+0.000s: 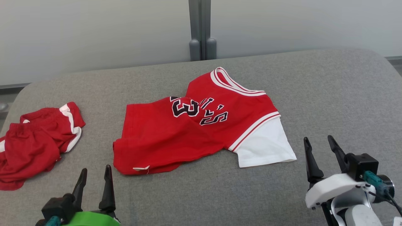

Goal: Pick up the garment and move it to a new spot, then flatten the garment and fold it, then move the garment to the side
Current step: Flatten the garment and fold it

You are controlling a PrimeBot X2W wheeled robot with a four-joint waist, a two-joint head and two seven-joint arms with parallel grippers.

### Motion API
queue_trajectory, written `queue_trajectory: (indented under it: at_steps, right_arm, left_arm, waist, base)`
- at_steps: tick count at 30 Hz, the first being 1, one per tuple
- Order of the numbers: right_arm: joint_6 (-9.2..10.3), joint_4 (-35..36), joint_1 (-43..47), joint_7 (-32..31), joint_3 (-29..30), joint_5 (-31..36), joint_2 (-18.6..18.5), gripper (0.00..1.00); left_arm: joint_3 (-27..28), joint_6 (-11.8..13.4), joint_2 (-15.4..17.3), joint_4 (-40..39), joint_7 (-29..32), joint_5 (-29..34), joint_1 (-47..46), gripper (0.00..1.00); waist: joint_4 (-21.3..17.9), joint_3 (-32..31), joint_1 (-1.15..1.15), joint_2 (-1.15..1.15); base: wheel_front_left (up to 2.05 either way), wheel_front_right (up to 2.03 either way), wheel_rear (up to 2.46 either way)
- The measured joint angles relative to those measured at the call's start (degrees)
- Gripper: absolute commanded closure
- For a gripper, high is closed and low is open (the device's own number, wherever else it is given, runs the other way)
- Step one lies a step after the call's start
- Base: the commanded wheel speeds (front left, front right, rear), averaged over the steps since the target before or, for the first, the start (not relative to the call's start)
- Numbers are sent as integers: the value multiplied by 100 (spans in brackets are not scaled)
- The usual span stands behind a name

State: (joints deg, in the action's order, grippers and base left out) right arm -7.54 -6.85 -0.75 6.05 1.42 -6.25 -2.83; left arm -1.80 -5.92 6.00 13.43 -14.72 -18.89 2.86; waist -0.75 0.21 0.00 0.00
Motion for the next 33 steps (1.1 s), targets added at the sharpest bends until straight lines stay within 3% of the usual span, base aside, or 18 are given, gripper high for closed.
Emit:
queue_trajectory:
  at_steps: [3, 6, 9, 14, 22, 33]
  right_arm:
    - [0, -130, -228, -543, -54, -79, -3, 0]
    - [0, -307, -603, -1206, -192, -213, -67, 0]
    - [1, -713, -962, -2180, -254, -398, -177, 0]
    - [2, -1246, -1541, -2991, -310, -438, -240, 0]
    - [2, -2008, -2039, -3215, -404, -398, -242, 0]
    - [0, -2724, -2386, -2945, -452, -326, -220, 0]
  left_arm:
    - [-48, -22, 40, 186, 325, -169, -279, 0]
    - [-219, -66, 79, 538, 1027, -335, -649, 0]
    - [-391, -98, 212, 1034, 1659, -450, -1065, 0]
    - [-565, -116, 390, 1664, 2026, -509, -1603, 0]
    - [-999, -138, 644, 2277, 2203, -505, -2076, 0]
    - [-1772, -141, 971, 2369, 1850, -949, -2346, 0]
  waist:
    - [13, 80, 0, 0]
    - [29, 176, 0, 0]
    - [46, 298, 0, 0]
    - [44, 489, 0, 0]
    - [34, 733, 0, 0]
    - [48, 987, 0, 0]
  base:
    - [0, 0, 0]
    - [0, 0, 0]
    - [0, 0, 0]
    - [0, 0, 0]
    - [0, 0, 0]
    - [0, 0, 0]
